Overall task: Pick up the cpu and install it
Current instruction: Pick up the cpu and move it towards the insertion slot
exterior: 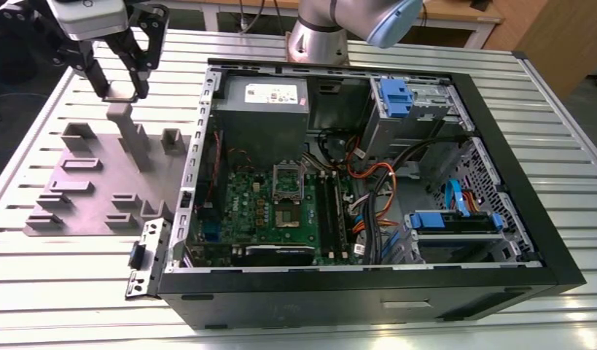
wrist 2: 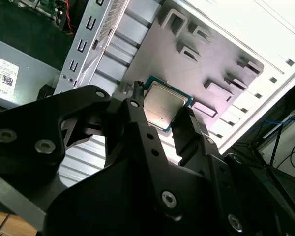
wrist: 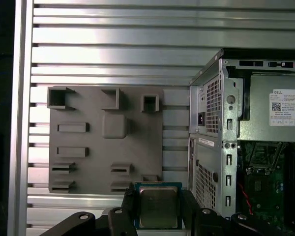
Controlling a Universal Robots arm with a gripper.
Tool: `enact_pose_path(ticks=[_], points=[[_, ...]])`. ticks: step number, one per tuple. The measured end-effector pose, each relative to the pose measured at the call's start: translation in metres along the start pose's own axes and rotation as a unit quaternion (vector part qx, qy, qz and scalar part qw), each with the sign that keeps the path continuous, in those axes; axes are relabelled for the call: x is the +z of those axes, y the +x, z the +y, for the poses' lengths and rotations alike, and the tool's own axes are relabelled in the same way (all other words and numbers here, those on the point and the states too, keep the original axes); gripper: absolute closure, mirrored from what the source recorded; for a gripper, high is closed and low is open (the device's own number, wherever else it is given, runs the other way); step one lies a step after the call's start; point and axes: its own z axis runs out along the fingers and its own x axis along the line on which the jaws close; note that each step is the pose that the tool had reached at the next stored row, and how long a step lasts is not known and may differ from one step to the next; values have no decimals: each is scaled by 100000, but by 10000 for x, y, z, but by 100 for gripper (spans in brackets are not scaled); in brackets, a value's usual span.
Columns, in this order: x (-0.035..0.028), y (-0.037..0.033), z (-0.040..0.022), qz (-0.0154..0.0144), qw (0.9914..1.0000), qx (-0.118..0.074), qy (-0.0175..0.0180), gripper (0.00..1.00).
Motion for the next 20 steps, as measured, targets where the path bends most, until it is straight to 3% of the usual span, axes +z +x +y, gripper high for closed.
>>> enact_pose_path(ticks=[20], points=[[0, -56, 0, 0, 100000, 3, 1, 53]])
